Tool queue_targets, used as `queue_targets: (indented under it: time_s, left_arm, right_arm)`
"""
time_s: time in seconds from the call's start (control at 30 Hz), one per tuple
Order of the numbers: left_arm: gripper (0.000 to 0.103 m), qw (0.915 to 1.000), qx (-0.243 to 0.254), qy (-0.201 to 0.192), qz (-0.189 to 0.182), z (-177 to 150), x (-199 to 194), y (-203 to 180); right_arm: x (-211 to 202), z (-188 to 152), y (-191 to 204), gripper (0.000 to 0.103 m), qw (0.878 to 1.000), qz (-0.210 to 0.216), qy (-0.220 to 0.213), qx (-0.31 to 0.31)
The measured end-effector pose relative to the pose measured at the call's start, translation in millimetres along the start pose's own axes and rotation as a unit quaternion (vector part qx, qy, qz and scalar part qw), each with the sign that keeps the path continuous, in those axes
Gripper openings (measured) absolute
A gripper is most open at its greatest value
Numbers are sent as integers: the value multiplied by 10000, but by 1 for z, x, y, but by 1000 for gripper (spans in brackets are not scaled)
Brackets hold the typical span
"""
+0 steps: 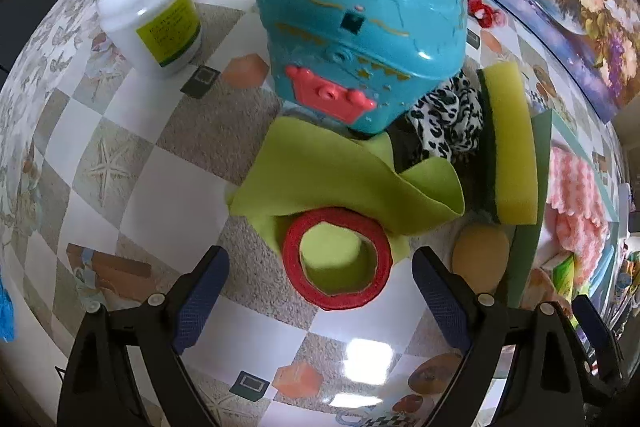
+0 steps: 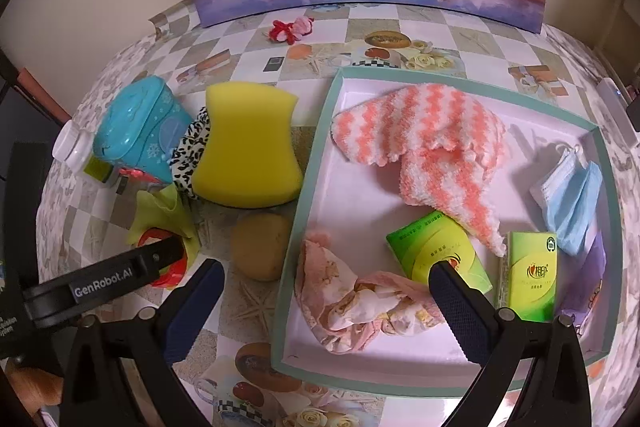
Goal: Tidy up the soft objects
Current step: 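Move both open tools back to the pile, left tool over the red rubber ring, then close the left tool on the red rubber ring and lift it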
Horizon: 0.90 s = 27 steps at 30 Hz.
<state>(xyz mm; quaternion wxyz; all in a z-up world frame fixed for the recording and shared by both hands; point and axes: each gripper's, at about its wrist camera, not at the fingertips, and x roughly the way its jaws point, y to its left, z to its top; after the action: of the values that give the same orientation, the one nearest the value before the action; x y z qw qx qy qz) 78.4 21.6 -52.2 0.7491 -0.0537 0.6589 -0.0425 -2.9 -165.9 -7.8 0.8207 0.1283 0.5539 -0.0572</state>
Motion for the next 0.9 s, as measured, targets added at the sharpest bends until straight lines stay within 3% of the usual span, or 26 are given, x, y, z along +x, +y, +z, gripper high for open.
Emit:
queue_targets:
  time_s: [0.13, 0.23, 0.27, 0.6, 0.67, 0.9]
  left_arm:
    - [73, 10000, 74, -23, 11, -5, -2, 2]
    - [67, 9999, 150, -1, -40, -9, -4, -4]
    - [58, 9997, 187, -9, -127, -10, -5, -5]
    - [55, 9990, 246, -29, -360, -13, -16, -4]
    - [32, 9989, 227, -62, -403, -13, -21, -2]
    - [32, 9986, 171, -14, -510, -8, -25, 8]
  right_arm:
    - [0, 0, 1, 103, 10000, -4, 15, -10]
    - [0, 0, 1, 103, 10000, -3, 7, -14]
    - [0, 0, 1, 103, 10000, 2, 7, -13]
    - [-1, 0, 0, 103, 10000, 12, -18, -25]
    - [-1, 1, 1, 103, 10000, 15, -26, -25]
    - [-2, 1, 3, 103, 10000, 22, -33, -52]
